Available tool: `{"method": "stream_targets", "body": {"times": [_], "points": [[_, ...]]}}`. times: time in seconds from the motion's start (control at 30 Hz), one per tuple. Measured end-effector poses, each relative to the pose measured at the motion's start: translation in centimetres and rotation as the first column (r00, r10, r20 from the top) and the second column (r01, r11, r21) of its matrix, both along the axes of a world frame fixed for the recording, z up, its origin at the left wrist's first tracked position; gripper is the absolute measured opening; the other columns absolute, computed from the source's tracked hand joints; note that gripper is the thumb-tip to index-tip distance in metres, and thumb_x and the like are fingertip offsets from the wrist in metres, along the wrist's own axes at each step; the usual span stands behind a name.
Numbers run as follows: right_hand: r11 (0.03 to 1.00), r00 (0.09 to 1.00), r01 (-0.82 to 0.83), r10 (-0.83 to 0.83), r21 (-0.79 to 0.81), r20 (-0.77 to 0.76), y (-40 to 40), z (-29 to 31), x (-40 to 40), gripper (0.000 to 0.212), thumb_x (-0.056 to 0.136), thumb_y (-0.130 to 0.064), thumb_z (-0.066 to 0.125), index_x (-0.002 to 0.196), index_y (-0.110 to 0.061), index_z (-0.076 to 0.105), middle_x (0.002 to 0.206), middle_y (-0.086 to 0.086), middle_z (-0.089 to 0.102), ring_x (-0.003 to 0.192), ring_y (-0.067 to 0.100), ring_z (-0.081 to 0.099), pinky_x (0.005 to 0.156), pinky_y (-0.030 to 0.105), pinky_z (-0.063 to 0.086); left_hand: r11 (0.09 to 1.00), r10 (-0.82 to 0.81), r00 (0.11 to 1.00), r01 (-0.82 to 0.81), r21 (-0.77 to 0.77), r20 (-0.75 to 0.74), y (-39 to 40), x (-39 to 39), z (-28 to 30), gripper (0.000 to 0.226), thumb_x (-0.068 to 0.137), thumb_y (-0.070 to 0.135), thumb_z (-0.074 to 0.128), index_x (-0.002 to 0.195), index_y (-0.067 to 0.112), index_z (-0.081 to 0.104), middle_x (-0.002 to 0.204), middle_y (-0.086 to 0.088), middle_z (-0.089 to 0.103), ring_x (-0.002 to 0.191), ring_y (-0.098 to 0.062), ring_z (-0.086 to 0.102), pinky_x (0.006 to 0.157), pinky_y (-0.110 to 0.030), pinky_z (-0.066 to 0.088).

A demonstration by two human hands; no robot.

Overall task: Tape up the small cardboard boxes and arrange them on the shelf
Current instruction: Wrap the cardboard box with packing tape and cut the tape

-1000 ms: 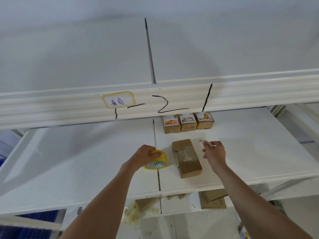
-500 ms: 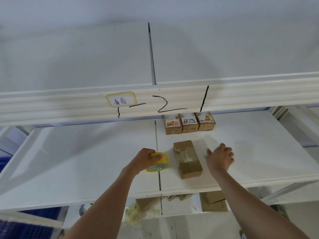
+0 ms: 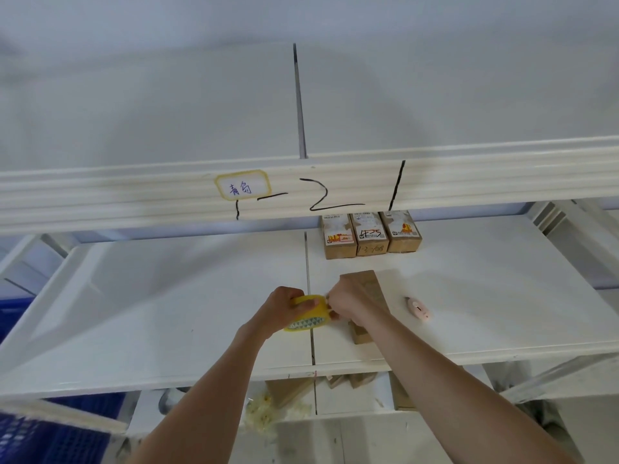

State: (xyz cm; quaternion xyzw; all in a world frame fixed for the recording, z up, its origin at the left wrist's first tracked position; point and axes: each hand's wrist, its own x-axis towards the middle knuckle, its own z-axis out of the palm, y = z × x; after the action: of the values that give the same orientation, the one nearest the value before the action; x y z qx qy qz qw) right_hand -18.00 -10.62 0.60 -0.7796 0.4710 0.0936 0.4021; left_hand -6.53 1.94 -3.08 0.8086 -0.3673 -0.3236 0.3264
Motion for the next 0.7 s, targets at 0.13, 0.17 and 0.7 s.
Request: {"method": "stream_targets", "body": {"times": [0.13, 0.17, 0.7], "points": [[0.988, 0.99, 0.119, -0.125, 0.102, 0.058, -0.2, -0.1, 0.2, 0.026, 0.095, -0.002, 0.061, 0.12, 0.003, 0.061, 0.115, 0.018, 0.069, 0.104, 0.028, 0.071, 0.092, 0.042, 0.06, 1.0, 0.006, 1.0, -0.006, -0.006, -0.007, 0.4, -0.1, -0.2, 0.033, 0.092, 0.049, 0.067, 0.074, 0.022, 0.063, 0.079, 0.001, 0.064, 0.079, -0.016, 0.067, 0.067, -0.022, 0.051], [0.979, 0.986, 0.139, -0.151, 0.148, 0.071, -0.1, 0.1, 0.1, 0.027, 0.096, -0.003, 0.061, 0.122, 0.004, 0.059, 0.116, 0.019, 0.068, 0.104, 0.029, 0.071, 0.092, 0.042, 0.06, 1.0, 0.009, 1.0, -0.009, -0.004, -0.008, 0.5, -0.2, -0.3, 0.033, 0.092, 0.049, 0.067, 0.074, 0.022, 0.063, 0.079, 0.002, 0.064, 0.078, -0.016, 0.067, 0.066, -0.021, 0.05], [0.928, 0.963, 0.199, -0.245, 0.316, 0.113, 1.8, 0.6, -0.5, 0.028, 0.09, -0.002, 0.074, 0.114, 0.007, 0.064, 0.11, 0.019, 0.069, 0.092, 0.028, 0.072, 0.084, 0.039, 0.063, 0.998, 0.056, 0.995, -0.058, 0.023, 0.084, 2.3, -0.4, -0.4, 0.041, 0.092, 0.05, 0.066, 0.062, 0.024, 0.056, 0.065, 0.004, 0.057, 0.062, -0.01, 0.06, 0.057, -0.019, 0.044]]}}
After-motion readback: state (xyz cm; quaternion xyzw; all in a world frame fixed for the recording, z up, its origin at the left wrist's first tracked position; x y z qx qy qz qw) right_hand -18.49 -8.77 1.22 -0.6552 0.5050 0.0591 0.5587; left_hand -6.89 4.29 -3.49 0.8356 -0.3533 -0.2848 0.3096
